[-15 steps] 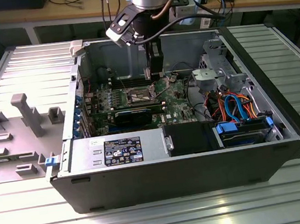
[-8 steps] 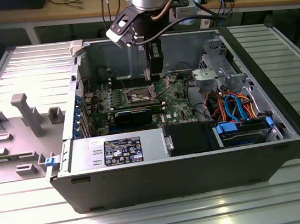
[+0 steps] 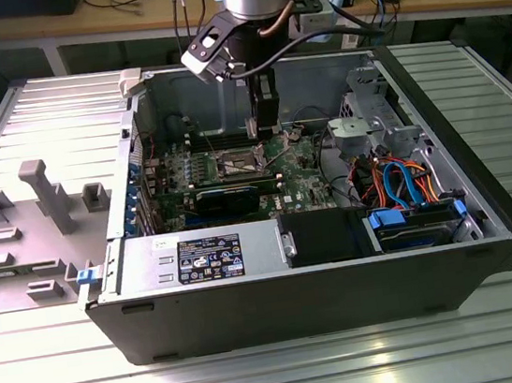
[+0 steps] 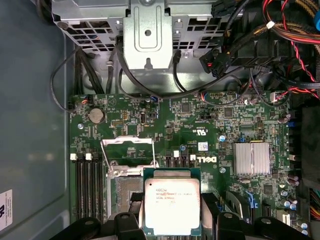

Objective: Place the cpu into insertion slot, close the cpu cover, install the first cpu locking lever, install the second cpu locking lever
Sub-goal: 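Place the cpu into insertion slot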

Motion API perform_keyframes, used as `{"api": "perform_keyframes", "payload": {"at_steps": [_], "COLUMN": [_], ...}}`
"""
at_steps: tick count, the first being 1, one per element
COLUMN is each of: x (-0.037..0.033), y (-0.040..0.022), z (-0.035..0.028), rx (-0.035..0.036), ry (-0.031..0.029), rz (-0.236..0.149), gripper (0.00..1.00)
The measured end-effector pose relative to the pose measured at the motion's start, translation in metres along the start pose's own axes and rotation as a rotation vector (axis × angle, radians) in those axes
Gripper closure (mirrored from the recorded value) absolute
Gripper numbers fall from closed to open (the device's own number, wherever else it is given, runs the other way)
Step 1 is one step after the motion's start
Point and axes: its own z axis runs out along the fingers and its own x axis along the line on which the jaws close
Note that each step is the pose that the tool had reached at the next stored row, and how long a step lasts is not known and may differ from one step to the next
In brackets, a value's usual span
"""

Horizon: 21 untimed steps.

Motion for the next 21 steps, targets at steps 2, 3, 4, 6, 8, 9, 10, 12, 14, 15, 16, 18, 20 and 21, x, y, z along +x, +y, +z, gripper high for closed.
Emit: {"api": "perform_keyframes", "payload": {"at_steps": [2,3,4,6,8,9,10,12,14,15,16,18,20,21], "x": [-0.0001,-0.0003,-0.0006,-0.0008,-0.0010,-0.0013,-0.0014,-0.0016,-0.0019,-0.0021,-0.0021,-0.0022,-0.0022,-0.0023], "y": [0.0000,0.0000,0.0000,0.0000,0.0000,0.0000,-0.0001,-0.0001,-0.0001,-0.0001,-0.0001,-0.0001,-0.0001,-0.0001], "z": [0.0004,0.0009,0.0012,0.0017,0.0021,0.0023,0.0025,0.0029,0.0033,0.0036,0.0038,0.0042,0.0047,0.0050], "rx": [0.0000,0.0000,0.0000,0.0000,0.0000,0.0000,0.0000,-0.0001,0.0000,0.0000,0.0000,0.0000,0.0000,0.0000], "ry": [0.0000,0.0000,-0.0001,0.0000,0.0000,0.0000,0.0000,0.0000,0.0000,-0.0001,-0.0001,0.0000,0.0000,-0.0001], "rz": [0.000,0.000,0.000,0.000,0.000,0.000,0.000,0.000,0.000,0.000,0.000,0.000,0.000,0.000], "gripper": [0.46,0.46,0.46,0.46,0.46,0.46,0.46,0.46,0.46,0.46,0.46,0.46,0.46,0.46]}}
